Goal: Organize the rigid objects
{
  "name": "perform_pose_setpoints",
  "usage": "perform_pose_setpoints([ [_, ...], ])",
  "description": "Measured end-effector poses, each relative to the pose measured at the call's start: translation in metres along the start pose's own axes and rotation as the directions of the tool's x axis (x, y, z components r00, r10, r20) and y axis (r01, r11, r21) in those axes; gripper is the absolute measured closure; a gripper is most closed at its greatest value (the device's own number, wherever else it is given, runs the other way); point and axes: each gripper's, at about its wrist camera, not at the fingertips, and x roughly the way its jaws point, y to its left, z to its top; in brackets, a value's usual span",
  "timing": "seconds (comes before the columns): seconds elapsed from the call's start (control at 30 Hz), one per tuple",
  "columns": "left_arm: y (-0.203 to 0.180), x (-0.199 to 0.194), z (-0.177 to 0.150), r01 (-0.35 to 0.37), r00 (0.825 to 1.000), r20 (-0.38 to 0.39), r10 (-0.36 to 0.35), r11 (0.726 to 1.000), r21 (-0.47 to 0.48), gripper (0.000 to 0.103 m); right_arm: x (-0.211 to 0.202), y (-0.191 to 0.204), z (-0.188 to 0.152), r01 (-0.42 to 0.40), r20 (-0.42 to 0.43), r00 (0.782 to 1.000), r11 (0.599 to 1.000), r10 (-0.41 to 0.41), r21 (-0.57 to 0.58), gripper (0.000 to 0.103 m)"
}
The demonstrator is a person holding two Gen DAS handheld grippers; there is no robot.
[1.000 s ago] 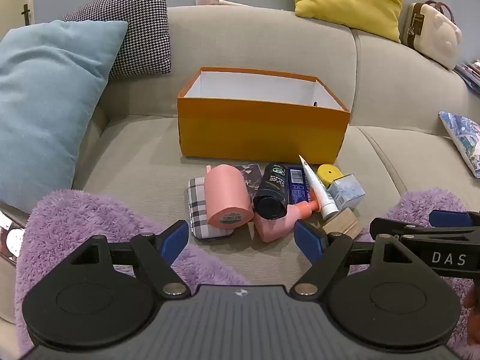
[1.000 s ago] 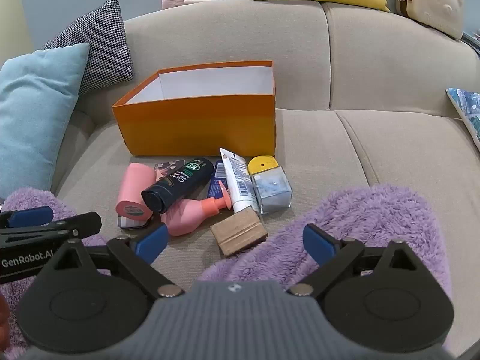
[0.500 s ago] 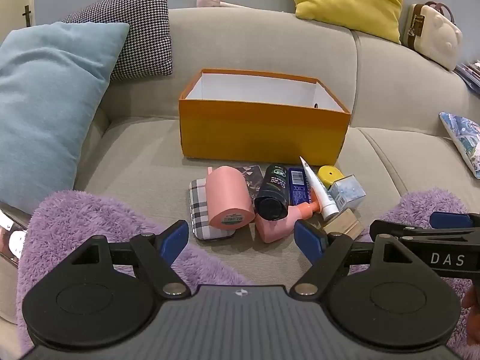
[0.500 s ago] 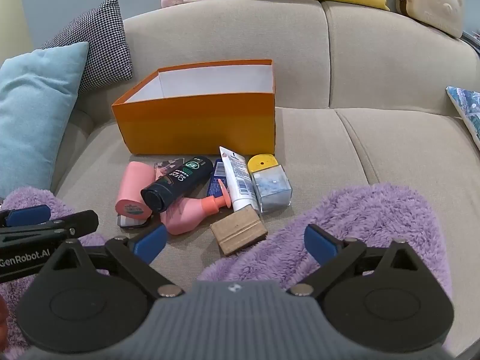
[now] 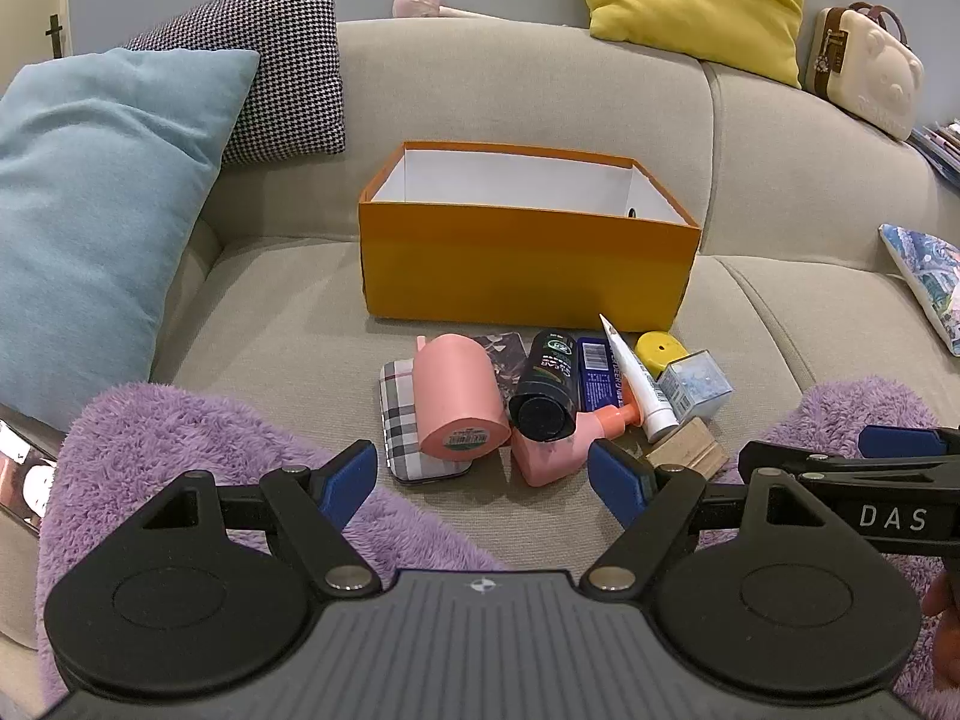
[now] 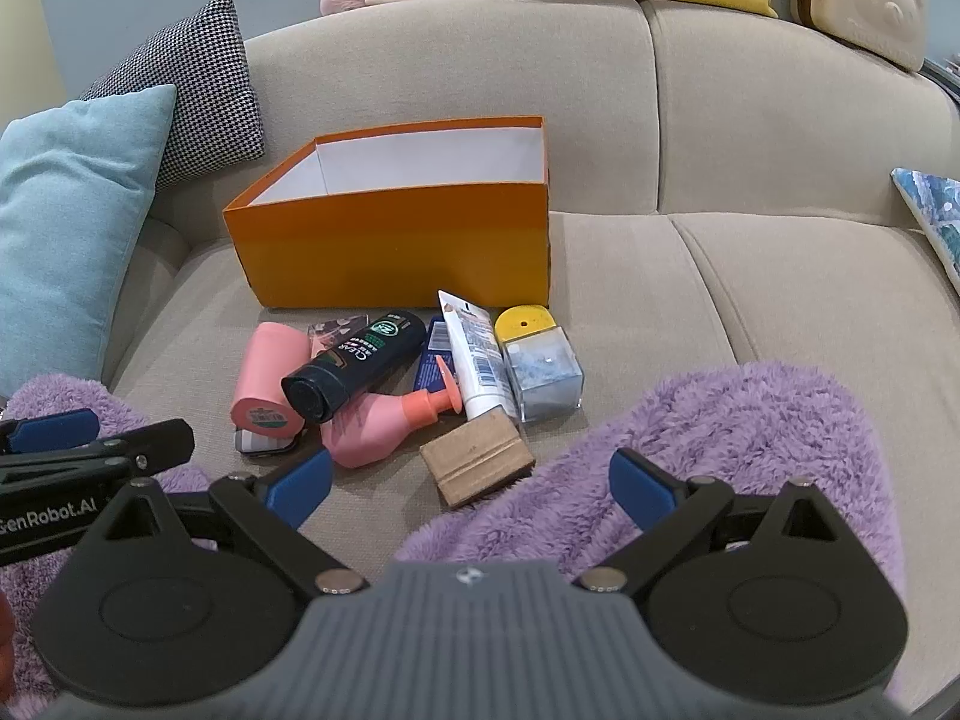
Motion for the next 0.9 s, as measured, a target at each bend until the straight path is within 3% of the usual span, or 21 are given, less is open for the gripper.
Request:
perform_pose_setpoints([
  [0.9,0.0035,-0.0049,0.0059,-0.006,1.000,0.015,0.006,1.000,0.009,0.009,0.0005,0.0002,-0.0021,-0.003,-0.006,1.000,1.000,0.003,0.011,0.004],
])
